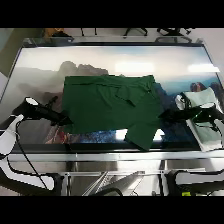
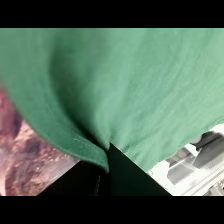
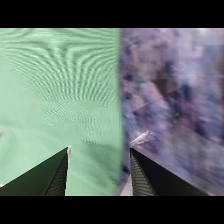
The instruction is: Fold the shirts.
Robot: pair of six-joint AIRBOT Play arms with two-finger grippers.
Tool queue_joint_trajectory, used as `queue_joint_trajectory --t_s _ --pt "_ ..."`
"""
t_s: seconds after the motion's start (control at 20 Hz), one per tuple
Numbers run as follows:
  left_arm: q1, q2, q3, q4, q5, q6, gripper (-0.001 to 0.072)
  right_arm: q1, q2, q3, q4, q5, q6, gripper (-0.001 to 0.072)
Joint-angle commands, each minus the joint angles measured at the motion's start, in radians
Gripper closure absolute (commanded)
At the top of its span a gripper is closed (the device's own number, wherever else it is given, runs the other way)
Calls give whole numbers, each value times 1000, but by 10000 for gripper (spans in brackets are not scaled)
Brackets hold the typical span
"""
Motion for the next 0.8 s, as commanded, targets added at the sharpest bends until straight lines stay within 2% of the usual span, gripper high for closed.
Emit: queue_joint_trajectory --t_s 0.0,0.05,0.1,0.15,0.2,0.4,0.6,0.7,0.75 --pt "-6 2 3 -13 -32 7 691 45 -50 -8 -13 -32 0 278" --pt "-3 3 3 -15 -36 7 691 59 -51 -8 4 -31 -22 372" --pt "-2 7 3 -16 -42 8 692 69 -48 -5 45 -25 -54 567" --pt "0 23 3 -17 -42 8 692 70 -42 2 94 -18 -75 605" --pt "2 51 5 -23 -40 8 692 68 -27 17 148 8 -96 692" --pt "40 264 61 -45 -80 10 692 61 134 183 280 94 -108 693" --pt "125 495 335 -362 -235 34 692 20 394 460 415 87 -108 694" --pt "172 603 511 -494 -247 36 692 3 520 581 417 23 -108 694" --pt "196 648 588 -500 -233 36 692 -6 581 628 413 -21 -108 694"
